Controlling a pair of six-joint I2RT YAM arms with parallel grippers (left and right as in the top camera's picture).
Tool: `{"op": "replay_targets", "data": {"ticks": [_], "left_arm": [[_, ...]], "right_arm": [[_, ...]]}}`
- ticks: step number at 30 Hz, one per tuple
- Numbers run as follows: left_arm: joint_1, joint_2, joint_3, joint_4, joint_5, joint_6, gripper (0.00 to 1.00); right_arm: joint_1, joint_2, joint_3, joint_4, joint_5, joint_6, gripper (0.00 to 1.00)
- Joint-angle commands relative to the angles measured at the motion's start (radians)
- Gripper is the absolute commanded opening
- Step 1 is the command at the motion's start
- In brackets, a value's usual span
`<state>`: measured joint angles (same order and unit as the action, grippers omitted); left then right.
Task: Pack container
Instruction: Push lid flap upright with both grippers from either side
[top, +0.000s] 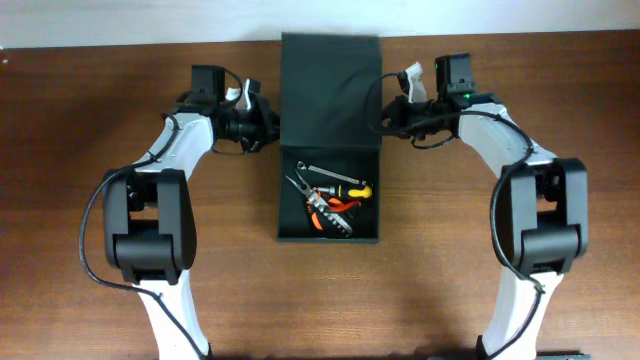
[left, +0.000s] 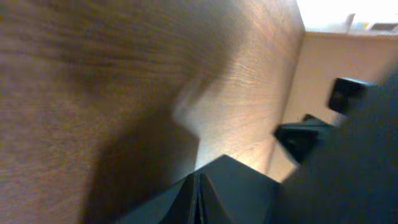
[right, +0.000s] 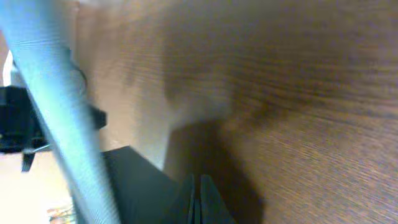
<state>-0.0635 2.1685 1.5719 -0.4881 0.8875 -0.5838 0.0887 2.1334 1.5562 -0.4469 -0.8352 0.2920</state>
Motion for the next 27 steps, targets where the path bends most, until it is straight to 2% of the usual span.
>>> {"op": "replay_targets", "data": {"ticks": [1,15,27], "left_arm": [[-0.019,-0.008,0.047,-0.027,0.009,0.116,0.01],[-0.019,-0.008,0.047,-0.030,-0.047,0.197,0.02],[0.002,-0.010,0.067,-0.065,-0.043,0.243,0.02]], "right_arm": [[0.020,-0.063,0.023,0.007,-0.078,-0.052,0.04],[0.020,-0.072,0.023,0.006,-0.082,-0.105,0.04],[0.020,-0.181,0.023,-0.011,-0.081,-0.159,0.04]]}}
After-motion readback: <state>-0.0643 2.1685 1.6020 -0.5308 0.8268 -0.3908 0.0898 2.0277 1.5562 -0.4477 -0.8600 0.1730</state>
